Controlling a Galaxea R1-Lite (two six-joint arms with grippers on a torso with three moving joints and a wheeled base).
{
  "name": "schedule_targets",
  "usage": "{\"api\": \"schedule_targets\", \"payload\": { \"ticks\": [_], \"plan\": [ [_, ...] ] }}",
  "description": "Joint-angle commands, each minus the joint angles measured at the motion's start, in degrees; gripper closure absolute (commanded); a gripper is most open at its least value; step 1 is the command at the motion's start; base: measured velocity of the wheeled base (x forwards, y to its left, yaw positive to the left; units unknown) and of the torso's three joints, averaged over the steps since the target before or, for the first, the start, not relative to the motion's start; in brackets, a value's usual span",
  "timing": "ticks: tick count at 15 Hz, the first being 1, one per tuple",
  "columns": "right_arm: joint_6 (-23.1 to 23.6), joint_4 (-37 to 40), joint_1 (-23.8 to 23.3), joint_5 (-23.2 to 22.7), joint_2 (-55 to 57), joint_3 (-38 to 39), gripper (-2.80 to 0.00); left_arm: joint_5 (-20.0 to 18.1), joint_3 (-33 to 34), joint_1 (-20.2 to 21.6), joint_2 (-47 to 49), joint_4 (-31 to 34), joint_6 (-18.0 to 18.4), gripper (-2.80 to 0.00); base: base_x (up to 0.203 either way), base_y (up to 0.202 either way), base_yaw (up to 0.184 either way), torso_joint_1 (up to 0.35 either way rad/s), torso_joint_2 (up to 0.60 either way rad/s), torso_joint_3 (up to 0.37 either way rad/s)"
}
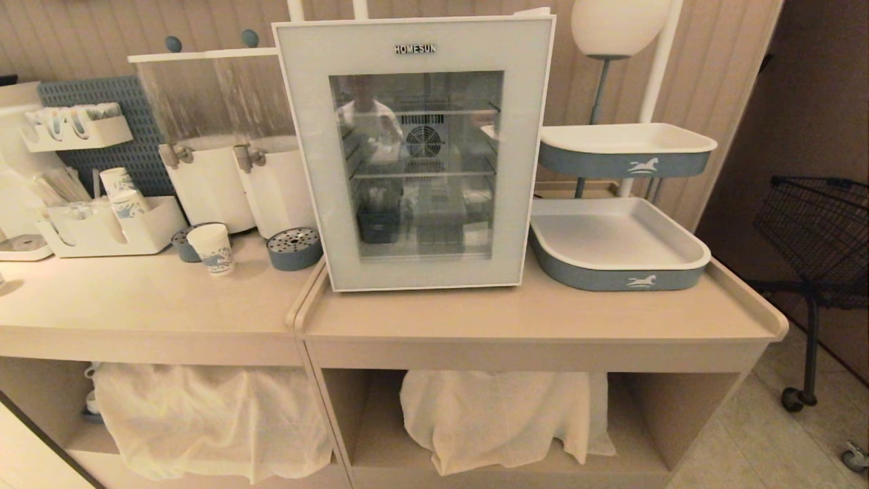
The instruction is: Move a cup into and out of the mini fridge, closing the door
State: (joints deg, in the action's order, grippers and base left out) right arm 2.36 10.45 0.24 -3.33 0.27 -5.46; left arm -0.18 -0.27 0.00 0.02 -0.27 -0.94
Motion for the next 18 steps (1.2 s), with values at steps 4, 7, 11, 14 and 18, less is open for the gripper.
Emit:
{"api": "schedule_targets", "payload": {
  "ticks": [4, 7, 11, 14, 18],
  "plan": [
    [3.09, 5.81, 0.02, 1.84, -0.18, -1.57, 0.00, 0.01, 0.00, 0.00, -0.11, 0.01, -0.03, 0.00, 0.000, 0.000, 0.000, 0.000, 0.00, 0.000],
    [2.35, 5.75, 0.02, 2.10, -0.27, -1.21, 0.00, 0.01, 0.00, 0.00, -0.11, 0.10, 0.06, 0.00, 0.000, 0.000, 0.000, 0.000, 0.00, 0.000],
    [1.86, 5.73, 0.02, 2.28, -0.18, -1.05, 0.00, 0.01, -0.08, 0.00, -0.11, 0.19, 0.15, 0.00, 0.000, 0.000, 0.000, 0.000, 0.00, 0.000],
    [1.61, 5.64, 0.02, 2.28, -0.18, -1.05, 0.00, 0.01, -0.08, 0.00, -0.11, 0.19, 0.15, 0.00, 0.000, 0.000, 0.000, 0.000, 0.00, 0.000],
    [1.33, 5.64, 0.02, 2.37, -0.18, -1.05, 0.00, 0.01, -0.08, 0.00, -0.11, 0.19, 0.15, 0.00, 0.000, 0.000, 0.000, 0.000, 0.00, 0.000]
  ]
}}
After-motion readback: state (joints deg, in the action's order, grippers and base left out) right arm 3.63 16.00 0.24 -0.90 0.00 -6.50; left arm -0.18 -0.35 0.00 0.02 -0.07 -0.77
